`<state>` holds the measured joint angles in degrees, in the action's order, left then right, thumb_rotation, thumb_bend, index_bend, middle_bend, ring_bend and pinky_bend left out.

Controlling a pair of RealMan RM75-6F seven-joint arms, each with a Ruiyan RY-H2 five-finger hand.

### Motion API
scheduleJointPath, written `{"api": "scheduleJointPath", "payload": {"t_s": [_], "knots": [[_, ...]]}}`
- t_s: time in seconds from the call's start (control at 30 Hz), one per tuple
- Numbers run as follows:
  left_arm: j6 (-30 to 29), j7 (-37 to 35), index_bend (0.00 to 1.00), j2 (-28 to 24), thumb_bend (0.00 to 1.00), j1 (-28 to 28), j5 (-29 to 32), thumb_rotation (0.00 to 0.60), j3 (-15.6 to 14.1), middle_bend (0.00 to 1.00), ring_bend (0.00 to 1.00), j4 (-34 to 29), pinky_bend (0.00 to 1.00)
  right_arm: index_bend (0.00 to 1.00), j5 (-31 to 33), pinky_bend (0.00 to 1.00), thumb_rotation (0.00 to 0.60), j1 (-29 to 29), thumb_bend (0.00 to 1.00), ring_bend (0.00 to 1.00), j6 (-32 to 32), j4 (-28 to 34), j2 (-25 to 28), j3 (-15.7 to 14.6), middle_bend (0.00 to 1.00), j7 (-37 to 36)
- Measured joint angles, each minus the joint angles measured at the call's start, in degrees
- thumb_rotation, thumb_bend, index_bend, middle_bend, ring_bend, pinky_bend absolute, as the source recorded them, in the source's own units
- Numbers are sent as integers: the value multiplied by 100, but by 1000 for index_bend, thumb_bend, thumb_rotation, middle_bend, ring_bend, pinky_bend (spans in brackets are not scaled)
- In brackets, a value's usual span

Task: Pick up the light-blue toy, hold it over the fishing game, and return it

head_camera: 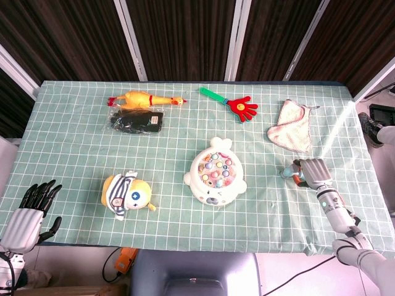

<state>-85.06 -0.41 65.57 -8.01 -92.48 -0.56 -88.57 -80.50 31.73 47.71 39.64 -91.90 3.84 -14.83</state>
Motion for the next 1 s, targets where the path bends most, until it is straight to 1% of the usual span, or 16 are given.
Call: {"api": "scheduleJointPath", "payload": {"t_s": [0.33, 0.53, 0.63, 0.83, 0.93, 1.0], "knots": [[-29, -35, 0, -13, 421, 13, -17, 600, -5, 0, 0, -1, 10, 1000, -81, 751, 600, 24, 580, 732, 39, 147, 114, -27, 633, -115], [-63, -67, 0, -28, 420, 32, -3, 600, 7, 0, 0, 3, 10, 1000, -122, 751, 600, 5, 580, 731, 325, 593, 491, 32, 633, -131], [-68, -60, 0, -27, 420, 33, -12, 600, 7, 0, 0, -3, 10, 1000, -126, 751, 600, -9, 580, 731, 496, 997, 805, 98, 633, -58], [-84, -47, 0, -18, 420, 28, -53, 600, 3, 0, 0, -18, 10, 1000, -81, 751, 600, 10, 580, 731, 687, 2156, 1515, 256, 633, 385], [-107, -71, 0, -22, 420, 28, -77, 600, 5, 0, 0, -18, 10, 1000, -38, 751, 600, 76, 580, 732, 695, 2896, 1859, 340, 633, 824], [-128, -103, 0, -29, 420, 32, -91, 600, 4, 0, 0, -13, 11, 1000, 21, 751, 600, 151, 580, 732, 666, 3462, 2071, 408, 633, 1242]]}}
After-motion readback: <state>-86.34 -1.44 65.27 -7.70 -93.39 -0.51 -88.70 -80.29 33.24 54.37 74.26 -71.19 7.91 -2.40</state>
